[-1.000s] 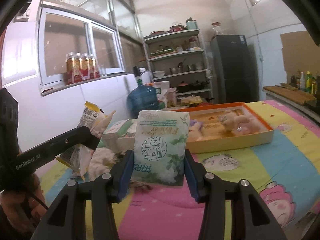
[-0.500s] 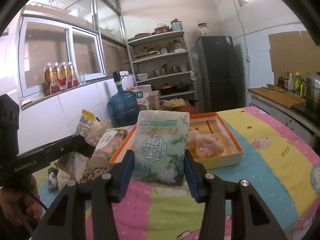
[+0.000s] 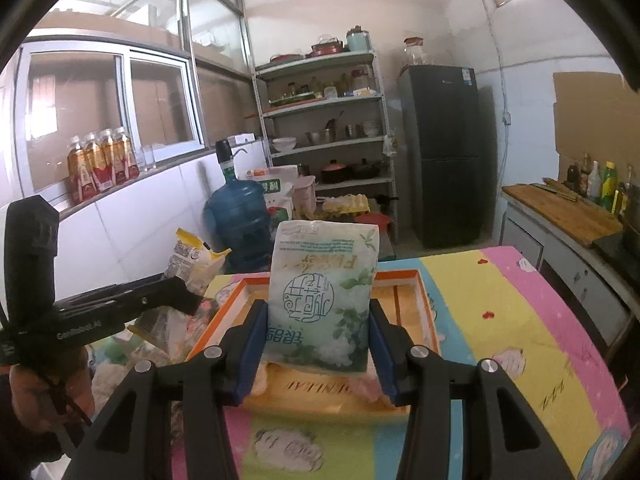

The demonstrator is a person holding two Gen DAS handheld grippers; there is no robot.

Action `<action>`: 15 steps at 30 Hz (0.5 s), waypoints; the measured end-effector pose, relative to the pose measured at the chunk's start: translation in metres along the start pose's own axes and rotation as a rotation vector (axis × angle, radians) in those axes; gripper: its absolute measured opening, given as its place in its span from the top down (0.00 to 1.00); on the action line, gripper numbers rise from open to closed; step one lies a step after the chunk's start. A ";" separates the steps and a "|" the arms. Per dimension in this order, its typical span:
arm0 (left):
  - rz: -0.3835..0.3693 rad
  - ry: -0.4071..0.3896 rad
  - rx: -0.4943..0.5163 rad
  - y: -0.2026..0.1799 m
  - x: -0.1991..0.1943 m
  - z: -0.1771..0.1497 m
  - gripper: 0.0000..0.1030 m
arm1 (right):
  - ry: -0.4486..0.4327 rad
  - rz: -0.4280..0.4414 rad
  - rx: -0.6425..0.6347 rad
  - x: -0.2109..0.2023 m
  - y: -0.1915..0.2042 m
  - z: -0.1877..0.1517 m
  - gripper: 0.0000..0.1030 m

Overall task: Organize soft objects
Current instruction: 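Carry the snack packet and tissue pack over the cardboard box with both tools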

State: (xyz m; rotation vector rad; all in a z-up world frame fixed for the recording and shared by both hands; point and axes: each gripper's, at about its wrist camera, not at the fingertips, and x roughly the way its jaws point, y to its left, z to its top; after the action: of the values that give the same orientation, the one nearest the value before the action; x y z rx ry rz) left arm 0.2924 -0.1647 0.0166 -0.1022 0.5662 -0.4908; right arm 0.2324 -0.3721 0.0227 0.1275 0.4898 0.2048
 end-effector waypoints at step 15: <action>-0.006 0.150 -0.125 0.010 0.124 0.034 0.67 | 0.170 -0.015 0.026 0.106 -0.053 0.028 0.53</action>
State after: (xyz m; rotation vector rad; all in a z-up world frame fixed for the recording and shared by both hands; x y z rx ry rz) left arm 0.4061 -0.2158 -0.0179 -0.1871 0.7442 -0.4713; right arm 0.3460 -0.4021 -0.0097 0.1324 0.6629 0.1953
